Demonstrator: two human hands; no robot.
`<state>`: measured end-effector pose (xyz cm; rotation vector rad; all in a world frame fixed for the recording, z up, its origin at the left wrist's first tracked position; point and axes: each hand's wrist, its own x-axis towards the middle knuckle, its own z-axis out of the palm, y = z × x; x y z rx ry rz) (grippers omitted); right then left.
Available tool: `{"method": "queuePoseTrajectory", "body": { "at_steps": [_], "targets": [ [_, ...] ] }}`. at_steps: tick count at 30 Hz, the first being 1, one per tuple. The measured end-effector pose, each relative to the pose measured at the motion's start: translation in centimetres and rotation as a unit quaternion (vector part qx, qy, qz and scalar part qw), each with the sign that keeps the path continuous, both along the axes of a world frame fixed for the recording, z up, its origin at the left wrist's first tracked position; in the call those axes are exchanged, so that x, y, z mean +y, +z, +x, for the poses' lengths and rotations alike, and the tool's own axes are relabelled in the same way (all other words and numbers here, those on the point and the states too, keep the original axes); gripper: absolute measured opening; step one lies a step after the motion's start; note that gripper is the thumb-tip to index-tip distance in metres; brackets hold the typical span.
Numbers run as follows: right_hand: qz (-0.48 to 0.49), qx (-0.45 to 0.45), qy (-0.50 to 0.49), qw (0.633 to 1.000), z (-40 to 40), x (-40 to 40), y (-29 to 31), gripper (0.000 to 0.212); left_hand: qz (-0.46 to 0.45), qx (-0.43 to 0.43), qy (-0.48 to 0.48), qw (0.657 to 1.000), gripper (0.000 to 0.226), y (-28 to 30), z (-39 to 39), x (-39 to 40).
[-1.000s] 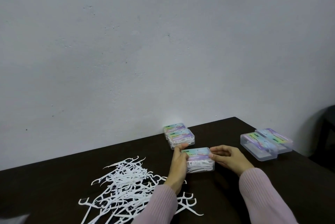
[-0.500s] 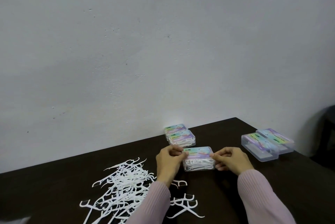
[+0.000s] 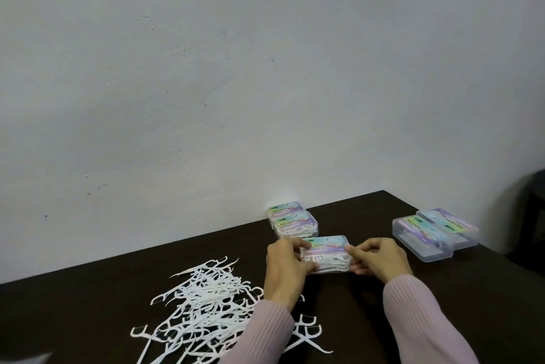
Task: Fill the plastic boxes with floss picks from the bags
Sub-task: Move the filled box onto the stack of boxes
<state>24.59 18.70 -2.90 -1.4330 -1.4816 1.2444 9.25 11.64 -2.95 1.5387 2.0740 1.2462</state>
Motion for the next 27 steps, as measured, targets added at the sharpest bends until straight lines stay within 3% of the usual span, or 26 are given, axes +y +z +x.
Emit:
{"method": "queuePoseTrajectory", "body": {
  "at_steps": [8, 14, 17, 27],
  "targets": [
    [0.013, -0.017, 0.007, 1.0, 0.2, -0.1, -0.1, 0.008, 0.036, 0.027, -0.028, 0.999, 0.031, -0.6, -0.2, -0.3],
    [0.014, -0.038, 0.001, 0.999, 0.3, -0.4, 0.3, 0.008, 0.031, 0.252, -0.082, 0.964, 0.034, 0.1, 0.0, -1.2],
    [0.032, -0.047, 0.005, 0.998, 0.0, -0.5, 0.3, 0.016, 0.01, 0.315, -0.098, 0.944, 0.036, 0.3, -0.1, -1.4],
    [0.022, -0.035, 0.013, 0.999, 0.0, -0.5, 0.1, 0.024, 0.027, 0.312, -0.096, 0.945, 0.033, -0.1, -0.1, -1.1]
  ]
}}
